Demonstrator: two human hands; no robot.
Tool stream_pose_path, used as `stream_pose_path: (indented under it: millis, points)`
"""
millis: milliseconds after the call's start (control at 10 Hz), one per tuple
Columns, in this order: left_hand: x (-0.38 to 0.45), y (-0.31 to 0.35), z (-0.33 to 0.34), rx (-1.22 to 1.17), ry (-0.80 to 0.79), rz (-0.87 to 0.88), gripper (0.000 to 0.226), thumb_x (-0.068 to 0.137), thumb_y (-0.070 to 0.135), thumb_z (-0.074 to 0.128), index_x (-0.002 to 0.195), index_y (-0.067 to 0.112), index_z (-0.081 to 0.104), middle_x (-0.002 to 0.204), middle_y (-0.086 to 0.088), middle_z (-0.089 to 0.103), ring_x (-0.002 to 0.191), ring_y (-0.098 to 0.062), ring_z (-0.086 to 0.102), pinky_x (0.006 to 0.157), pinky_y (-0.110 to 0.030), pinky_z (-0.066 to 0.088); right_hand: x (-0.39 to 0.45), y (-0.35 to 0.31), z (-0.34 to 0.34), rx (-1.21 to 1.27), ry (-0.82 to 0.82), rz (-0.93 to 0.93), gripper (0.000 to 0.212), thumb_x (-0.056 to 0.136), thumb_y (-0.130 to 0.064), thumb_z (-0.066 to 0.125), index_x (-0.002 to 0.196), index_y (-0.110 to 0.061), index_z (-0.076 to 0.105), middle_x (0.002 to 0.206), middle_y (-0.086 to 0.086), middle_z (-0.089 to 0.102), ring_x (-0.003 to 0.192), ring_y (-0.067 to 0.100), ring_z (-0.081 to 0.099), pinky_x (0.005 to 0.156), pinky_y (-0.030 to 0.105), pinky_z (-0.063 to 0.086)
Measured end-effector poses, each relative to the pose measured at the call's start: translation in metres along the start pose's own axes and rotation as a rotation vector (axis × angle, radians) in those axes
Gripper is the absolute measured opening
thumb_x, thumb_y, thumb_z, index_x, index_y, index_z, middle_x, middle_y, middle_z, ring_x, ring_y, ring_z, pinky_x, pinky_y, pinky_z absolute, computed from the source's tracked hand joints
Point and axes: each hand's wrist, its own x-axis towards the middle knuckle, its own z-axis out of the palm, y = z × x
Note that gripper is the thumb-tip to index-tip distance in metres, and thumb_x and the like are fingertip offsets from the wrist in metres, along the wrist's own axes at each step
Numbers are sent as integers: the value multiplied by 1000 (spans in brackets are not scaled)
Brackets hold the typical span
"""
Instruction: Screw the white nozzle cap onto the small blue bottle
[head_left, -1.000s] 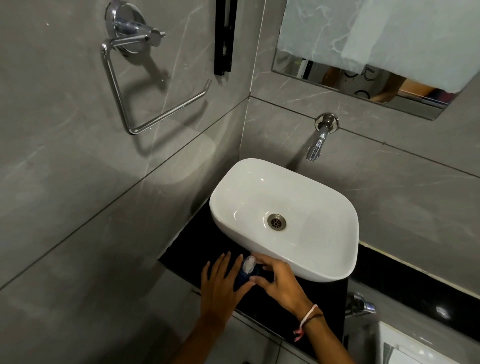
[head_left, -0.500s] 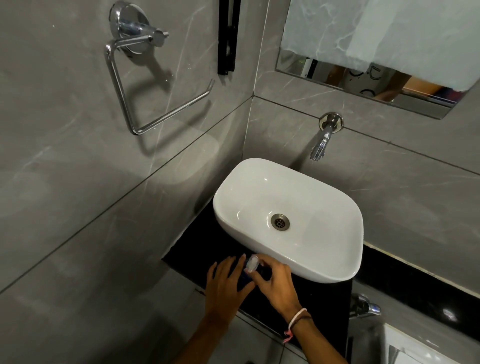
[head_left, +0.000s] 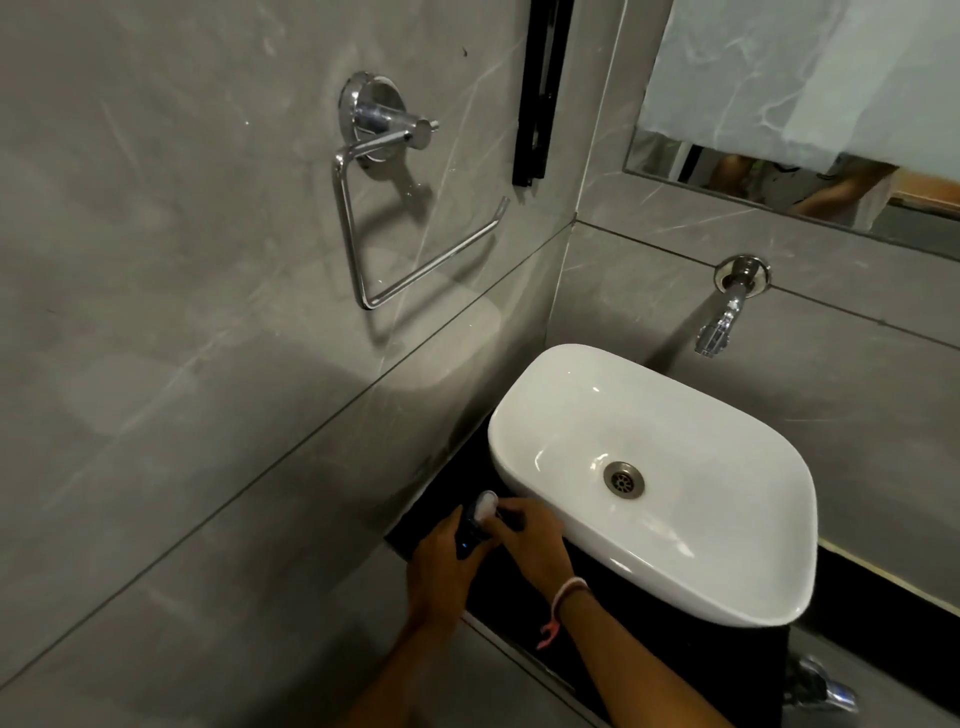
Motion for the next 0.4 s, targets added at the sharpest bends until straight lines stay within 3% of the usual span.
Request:
stream_pose_path:
  millis: [100, 200, 300, 400]
  points:
    - [18, -1, -11, 18, 29, 26, 45, 82, 70, 55, 120, 45, 58, 95, 25, 65, 92, 1, 62, 76, -17, 49, 21, -12, 8, -32, 4, -14, 45, 97, -37, 70, 52, -41, 66, 50, -25, 66, 51, -13, 61, 57, 1, 43]
    - [36, 1, -17, 33, 52, 30, 39, 83, 81, 41, 112, 58, 56, 86, 29, 63, 90, 5, 62, 81, -18, 50, 44, -11, 16, -73, 1, -3, 40, 97, -45, 68, 58, -36, 69, 50, -16, 68, 49, -6, 60, 54, 6, 43]
    - [32, 4, -21, 58, 63, 16, 48, 81, 85, 37, 115, 56, 55, 92, 29, 63, 96, 0, 64, 84, -26, 51, 45, -13, 14, -125, -15, -1, 30, 96, -46, 68, 74, -26, 75, 64, -6, 75, 60, 2, 68, 58, 15, 48]
    - [20, -3, -24, 130, 161, 151, 72, 81, 74, 56, 139, 32, 49, 129, 11, 61, 120, -12, 57, 97, -32, 50, 31, -9, 5, -189, 46, -52, 32, 94, -30, 74, 119, -9, 72, 109, 9, 80, 98, 16, 73, 88, 30, 58]
